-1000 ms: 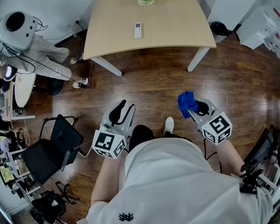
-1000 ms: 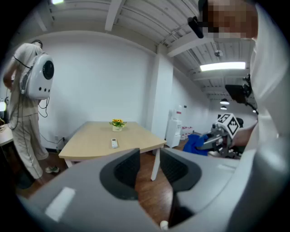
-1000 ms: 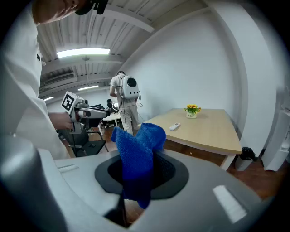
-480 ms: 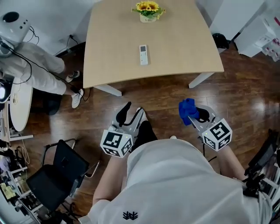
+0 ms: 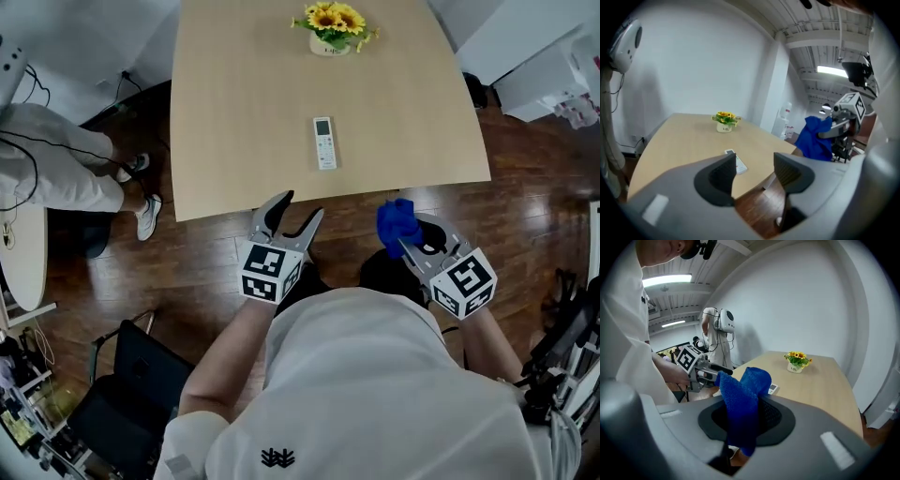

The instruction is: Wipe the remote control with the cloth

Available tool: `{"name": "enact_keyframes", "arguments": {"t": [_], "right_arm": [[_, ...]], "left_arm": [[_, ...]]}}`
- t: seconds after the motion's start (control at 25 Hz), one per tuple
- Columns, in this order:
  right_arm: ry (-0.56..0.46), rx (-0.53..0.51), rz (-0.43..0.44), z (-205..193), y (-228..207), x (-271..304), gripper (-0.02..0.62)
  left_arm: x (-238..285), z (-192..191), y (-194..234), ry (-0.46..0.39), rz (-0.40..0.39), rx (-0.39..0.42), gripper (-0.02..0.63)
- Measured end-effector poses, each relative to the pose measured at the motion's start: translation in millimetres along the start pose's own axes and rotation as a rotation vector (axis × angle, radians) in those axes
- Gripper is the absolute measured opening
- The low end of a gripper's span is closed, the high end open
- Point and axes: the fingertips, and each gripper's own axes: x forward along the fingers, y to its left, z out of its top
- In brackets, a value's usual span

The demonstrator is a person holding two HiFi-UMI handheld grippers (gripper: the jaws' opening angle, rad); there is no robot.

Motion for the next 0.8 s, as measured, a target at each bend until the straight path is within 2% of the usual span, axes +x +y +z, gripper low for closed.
{"name": "enact_keyframes", "arguments": {"t": [0.2, 0.36, 0.56, 0.72, 0.8], "right_arm": [[0.031, -0.024, 0.066, 14.4, -32.0, 24.2, 0.078], [0.038, -0.095, 0.133, 30.0, -61.1, 28.8, 0.078], [0.089, -0.115, 0.169, 22.3, -103.1, 18.5, 0.078], [0.144, -0.110, 0.172, 6.4, -150.9, -2.1, 0.078], [0.169, -0.113, 0.170, -0.9, -159.0, -4.5, 0.078]], "left_arm": [[51.9, -11.0, 16.1, 0.037, 0.083, -0.042, 0.259], [104.3, -29.4, 29.2, 0.087, 0.195, -0.072, 0.284], [159.3, -63.3, 58.5, 0.164, 0.338, -0.073, 0.293], [199.4, -73.4, 67.5, 0.192, 0.428, -0.097, 0.299], [204.1, -81.9, 77.7, 0.199, 0.469, -0.099, 0.299]]}}
